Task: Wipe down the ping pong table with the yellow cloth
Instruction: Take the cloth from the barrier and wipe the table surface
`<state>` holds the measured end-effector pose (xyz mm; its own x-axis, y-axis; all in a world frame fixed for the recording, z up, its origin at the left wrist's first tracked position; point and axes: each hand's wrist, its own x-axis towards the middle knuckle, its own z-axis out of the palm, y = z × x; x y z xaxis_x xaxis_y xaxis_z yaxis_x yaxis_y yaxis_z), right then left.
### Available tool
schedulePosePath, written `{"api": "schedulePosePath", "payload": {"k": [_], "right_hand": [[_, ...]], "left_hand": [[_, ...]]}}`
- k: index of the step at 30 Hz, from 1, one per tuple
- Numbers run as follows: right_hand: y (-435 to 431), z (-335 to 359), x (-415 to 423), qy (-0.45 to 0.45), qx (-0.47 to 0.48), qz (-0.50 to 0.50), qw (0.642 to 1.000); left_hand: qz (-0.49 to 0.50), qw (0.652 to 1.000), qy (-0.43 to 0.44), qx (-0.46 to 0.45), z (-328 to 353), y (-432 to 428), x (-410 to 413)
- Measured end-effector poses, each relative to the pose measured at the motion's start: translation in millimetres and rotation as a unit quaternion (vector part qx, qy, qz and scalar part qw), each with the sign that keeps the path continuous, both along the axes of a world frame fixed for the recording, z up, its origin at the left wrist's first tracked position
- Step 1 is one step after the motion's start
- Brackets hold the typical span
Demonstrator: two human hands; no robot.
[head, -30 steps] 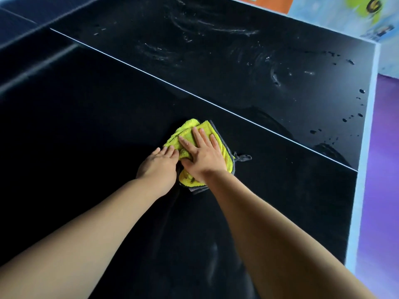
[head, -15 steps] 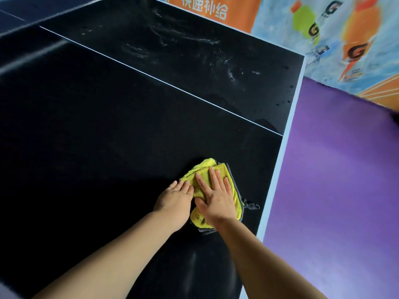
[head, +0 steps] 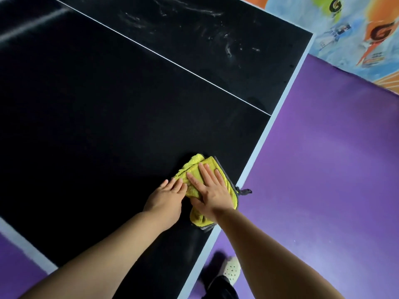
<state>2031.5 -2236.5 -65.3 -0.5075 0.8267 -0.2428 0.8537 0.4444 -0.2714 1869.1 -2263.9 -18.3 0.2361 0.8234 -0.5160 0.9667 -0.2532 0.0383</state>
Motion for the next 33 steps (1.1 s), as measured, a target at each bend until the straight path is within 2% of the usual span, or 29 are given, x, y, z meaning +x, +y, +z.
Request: {"api": "schedulePosePath", "payload": {"k": [5,10,15,18,23,33], "right_hand": [[87,-5,57,0.011,0.005,0.050,0.999],[166,-4,99,0.000,-0.007,0.090,0.996],[225,-1,115,-0.013,-0.012,0.126,0.992],[255,-1,120,-0.016,-0.010,0.133,0.991],[308,-6,142,0.001,-0.006,0.094,0.996],[428,-5,224,-0.028,0.006,0.010,1.000]], "left_hand": [[0.047,0.998,-0.017,0.026,-4,65,57],[0.076,0.997,0.030,0.003,-5,137,110],[0.097,0.993,0.062,-0.010,-6,183,133],[0.111,0.993,0.043,-0.006,-6,211,137],[0.104,0.995,0.000,-0.004,-8,276,150],[0.023,1.000,-0.014,0.005,-19,417,226]]}}
